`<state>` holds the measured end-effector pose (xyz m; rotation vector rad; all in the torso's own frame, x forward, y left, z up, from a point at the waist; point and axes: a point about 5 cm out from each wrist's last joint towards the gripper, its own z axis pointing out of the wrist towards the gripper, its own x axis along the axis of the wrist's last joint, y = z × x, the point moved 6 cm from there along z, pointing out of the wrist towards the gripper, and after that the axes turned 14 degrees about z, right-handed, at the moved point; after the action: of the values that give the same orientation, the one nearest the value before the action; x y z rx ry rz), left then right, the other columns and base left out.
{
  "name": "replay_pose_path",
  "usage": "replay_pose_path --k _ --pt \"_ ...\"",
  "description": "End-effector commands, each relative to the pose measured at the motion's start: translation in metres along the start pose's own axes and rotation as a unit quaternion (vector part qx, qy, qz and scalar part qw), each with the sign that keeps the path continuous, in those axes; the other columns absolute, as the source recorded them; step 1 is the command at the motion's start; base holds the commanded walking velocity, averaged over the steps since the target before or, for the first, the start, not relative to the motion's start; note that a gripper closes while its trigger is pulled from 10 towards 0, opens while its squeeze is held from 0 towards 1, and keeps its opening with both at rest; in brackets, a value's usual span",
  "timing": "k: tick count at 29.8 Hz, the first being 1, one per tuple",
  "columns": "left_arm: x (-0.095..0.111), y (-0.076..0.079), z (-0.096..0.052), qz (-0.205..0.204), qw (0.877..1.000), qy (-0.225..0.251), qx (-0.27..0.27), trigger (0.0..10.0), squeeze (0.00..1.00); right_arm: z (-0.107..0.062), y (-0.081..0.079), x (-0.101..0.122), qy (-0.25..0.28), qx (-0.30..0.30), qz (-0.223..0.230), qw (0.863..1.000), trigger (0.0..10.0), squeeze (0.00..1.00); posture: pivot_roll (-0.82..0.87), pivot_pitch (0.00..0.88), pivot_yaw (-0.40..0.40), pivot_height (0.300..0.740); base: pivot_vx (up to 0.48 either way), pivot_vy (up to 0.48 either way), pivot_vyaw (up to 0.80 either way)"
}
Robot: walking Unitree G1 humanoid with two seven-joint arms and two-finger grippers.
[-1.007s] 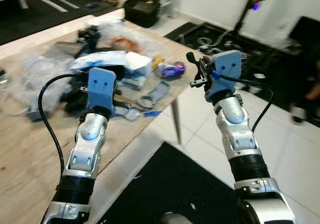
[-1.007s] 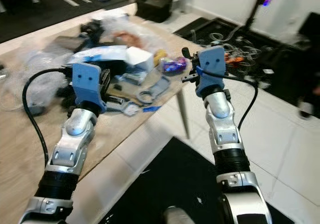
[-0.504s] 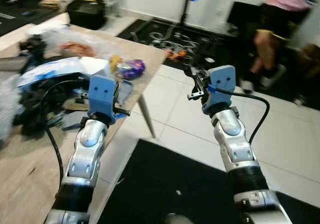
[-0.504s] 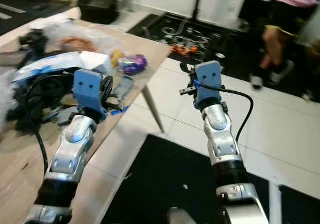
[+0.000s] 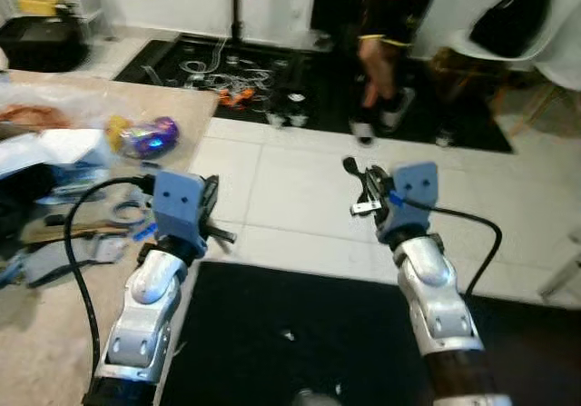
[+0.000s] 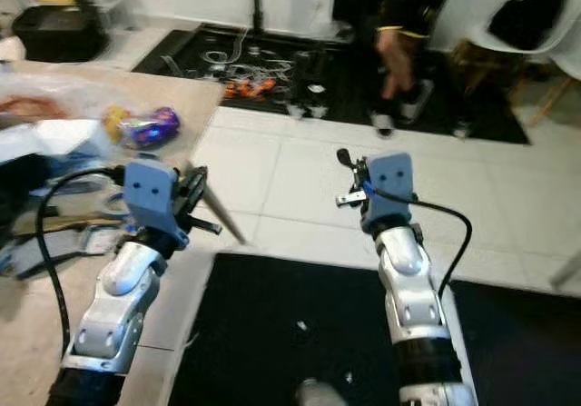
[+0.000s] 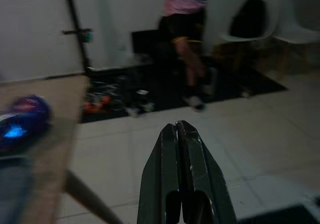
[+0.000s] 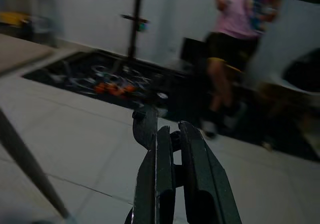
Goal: Picking trash to rubbish bin
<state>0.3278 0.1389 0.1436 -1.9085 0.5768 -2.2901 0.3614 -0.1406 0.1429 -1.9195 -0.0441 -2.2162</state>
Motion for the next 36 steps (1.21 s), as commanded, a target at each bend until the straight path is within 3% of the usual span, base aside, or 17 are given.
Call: replay_pose_path --k 1,15,26,36 --pt "-0.003 0.004 0.000 0.001 1.000 -0.007 -0.007 10.0 0.00 -0.001 0.001 -0.004 -0.010 -0.002 0.003 1.000 10.0 0.00 0.04 0.014 -0.040 0.740 0.000 0.000 -0.80" --pt "-0.002 0.005 0.005 0.018 1.000 -0.006 -0.007 10.0 0.00 0.002 -0.001 -0.010 -0.021 -0.004 0.007 1.000 10.0 0.00 0.05 0.015 -0.032 0.740 0.000 0.000 -0.80" --pt "-0.002 0.003 0.016 0.052 0.998 -0.005 -0.035 10.0 0.00 -0.001 0.005 -0.020 -0.027 -0.034 0.017 0.999 10.0 0.00 0.08 0.009 0.047 0.740 0.000 0.000 -0.80" --pt "-0.004 0.004 0.018 0.077 0.995 -0.007 -0.056 10.0 0.00 -0.004 0.000 -0.028 -0.031 -0.040 0.027 0.998 10.0 0.00 0.10 0.001 0.095 0.740 0.000 0.000 -0.80"
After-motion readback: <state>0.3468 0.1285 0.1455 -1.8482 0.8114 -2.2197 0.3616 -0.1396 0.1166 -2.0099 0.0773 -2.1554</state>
